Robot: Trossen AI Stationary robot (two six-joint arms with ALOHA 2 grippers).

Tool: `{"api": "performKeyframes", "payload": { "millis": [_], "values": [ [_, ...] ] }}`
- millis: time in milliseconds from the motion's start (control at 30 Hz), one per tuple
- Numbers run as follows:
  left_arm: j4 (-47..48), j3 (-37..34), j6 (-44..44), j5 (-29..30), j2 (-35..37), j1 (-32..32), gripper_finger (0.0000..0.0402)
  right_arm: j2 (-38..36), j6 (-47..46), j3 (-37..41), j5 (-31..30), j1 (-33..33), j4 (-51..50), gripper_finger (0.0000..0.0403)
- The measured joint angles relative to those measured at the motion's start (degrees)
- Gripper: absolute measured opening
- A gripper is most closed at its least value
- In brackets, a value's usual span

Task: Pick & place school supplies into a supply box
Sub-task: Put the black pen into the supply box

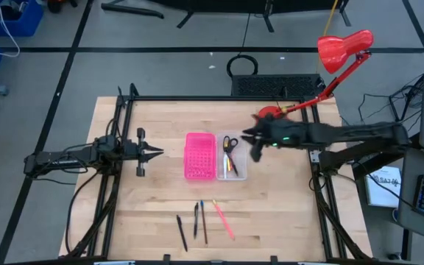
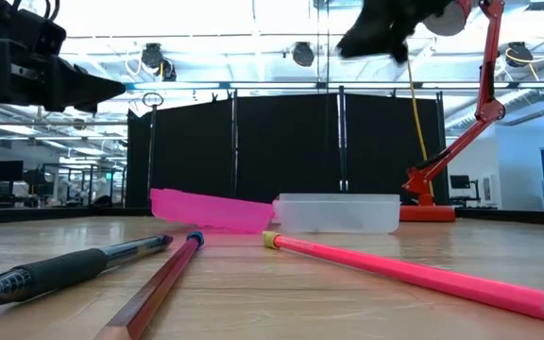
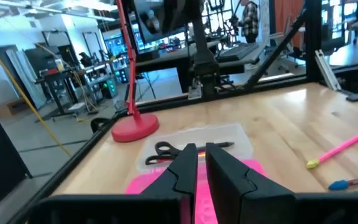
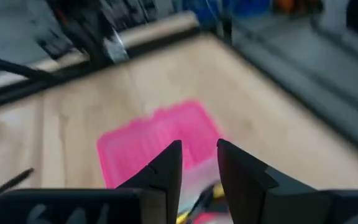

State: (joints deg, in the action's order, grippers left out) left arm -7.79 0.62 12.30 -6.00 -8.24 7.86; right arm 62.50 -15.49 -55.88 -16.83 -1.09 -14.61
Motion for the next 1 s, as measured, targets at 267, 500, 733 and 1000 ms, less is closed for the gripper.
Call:
{"api": "performKeyframes", "payload": {
  "millis": [267, 500, 733, 1000],
  "values": [
    [-1.7, 0.0, 4.0, 2.1, 0.0, 0.0, 0.0042, -16.3, 13.7, 12.7, 0.6, 1.2, 16.7, 0.0093],
    [-9.4, 0.0, 4.8, 6.4, 0.0, 0.0, 0.0042, -25.0, 20.5, 24.0, 4.2, 0.4, 20.0, 0.001],
    [-12.9, 0.0, 3.9, 7.5, 0.0, 0.0, 0.0042, -29.7, 16.7, 30.3, 5.1, 0.5, 23.4, 0.0002],
    [-8.8, 0.0, -5.8, 5.3, 0.0, -0.1, 0.0042, -36.8, 20.3, 36.2, 17.2, 0.9, 29.6, 0.0001]
  ]
}}
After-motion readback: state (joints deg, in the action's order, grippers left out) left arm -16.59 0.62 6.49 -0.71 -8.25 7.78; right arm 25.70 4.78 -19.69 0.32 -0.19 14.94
